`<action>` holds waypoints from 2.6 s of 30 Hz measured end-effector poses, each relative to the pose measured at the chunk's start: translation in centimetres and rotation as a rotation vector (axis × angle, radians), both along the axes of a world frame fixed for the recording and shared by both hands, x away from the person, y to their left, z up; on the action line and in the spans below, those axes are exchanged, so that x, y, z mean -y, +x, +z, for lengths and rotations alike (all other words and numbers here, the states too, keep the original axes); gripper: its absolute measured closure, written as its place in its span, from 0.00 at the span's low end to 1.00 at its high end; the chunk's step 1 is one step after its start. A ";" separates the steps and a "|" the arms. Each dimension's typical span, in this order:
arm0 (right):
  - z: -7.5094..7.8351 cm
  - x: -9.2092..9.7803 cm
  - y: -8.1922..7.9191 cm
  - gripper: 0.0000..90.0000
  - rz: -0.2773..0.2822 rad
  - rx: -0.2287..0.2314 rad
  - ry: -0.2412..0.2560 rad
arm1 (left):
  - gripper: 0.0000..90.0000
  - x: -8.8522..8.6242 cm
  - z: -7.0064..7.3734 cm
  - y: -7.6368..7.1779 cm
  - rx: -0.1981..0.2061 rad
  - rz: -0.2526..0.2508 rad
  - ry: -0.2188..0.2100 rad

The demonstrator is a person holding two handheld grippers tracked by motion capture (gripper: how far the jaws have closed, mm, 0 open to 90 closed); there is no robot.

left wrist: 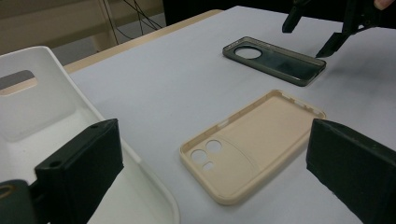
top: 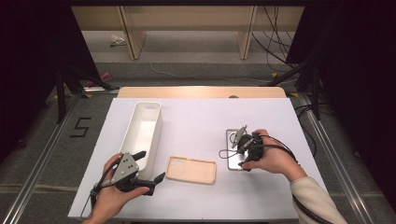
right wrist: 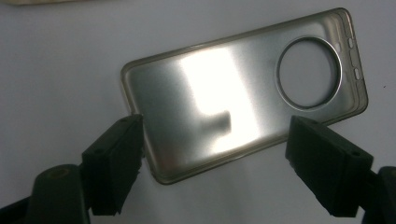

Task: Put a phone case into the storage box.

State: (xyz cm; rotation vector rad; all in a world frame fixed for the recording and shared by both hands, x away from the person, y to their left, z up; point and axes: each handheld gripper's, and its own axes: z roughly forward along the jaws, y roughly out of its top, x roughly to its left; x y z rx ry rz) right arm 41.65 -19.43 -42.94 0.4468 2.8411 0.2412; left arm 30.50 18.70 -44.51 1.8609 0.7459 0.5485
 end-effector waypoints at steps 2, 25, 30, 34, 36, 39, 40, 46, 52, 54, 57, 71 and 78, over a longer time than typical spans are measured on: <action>0.0 0.0 -0.1 0.22 0.031 -0.005 -0.020 | 0.04 0.0 0.0 0.0 0.001 0.001 0.001; -2.0 -2.0 -0.7 0.27 0.134 -0.013 -0.172 | 0.04 0.0 0.0 0.0 -0.003 -0.001 0.003; -2.1 -2.3 -0.6 0.28 0.143 -0.001 -0.184 | 0.04 0.0 0.0 0.0 -0.003 -0.002 0.002; -2.3 -2.4 -0.6 0.29 0.146 0.000 -0.186 | 0.04 0.1 0.0 0.0 -0.003 -0.003 0.003; -2.4 -2.5 -0.6 0.29 0.152 0.003 -0.195 | 0.04 0.0 0.0 0.0 -0.004 -0.003 0.004; -2.5 -2.5 -0.6 0.29 0.155 0.003 -0.201 | 0.04 0.1 -0.1 0.0 -0.005 -0.003 0.003; -2.6 -2.5 -0.5 0.29 0.155 0.005 -0.200 | 0.04 0.1 -0.1 0.0 -0.005 -0.004 0.003; -2.6 -2.5 -0.5 0.32 0.156 0.006 -0.200 | 0.04 0.1 -0.1 0.0 -0.006 -0.006 0.001; -2.6 -2.6 -0.6 0.36 0.161 -0.001 -0.197 | 0.04 0.1 -0.1 0.0 -0.006 -0.006 0.003; -2.5 -2.6 -0.6 0.40 0.167 -0.011 -0.198 | 0.04 0.1 -0.1 0.0 -0.006 -0.007 0.003; -2.5 -2.6 -0.7 0.50 0.184 -0.030 -0.189 | 0.04 0.1 -0.1 0.0 -0.006 -0.008 0.002; -2.5 -2.8 -1.2 0.81 0.220 -0.100 -0.194 | 0.04 0.2 -0.2 -0.1 -0.008 -0.014 0.004; -2.5 -2.9 -1.4 0.87 0.217 -0.119 -0.192 | 0.04 0.3 -0.2 -0.1 -0.008 -0.016 0.006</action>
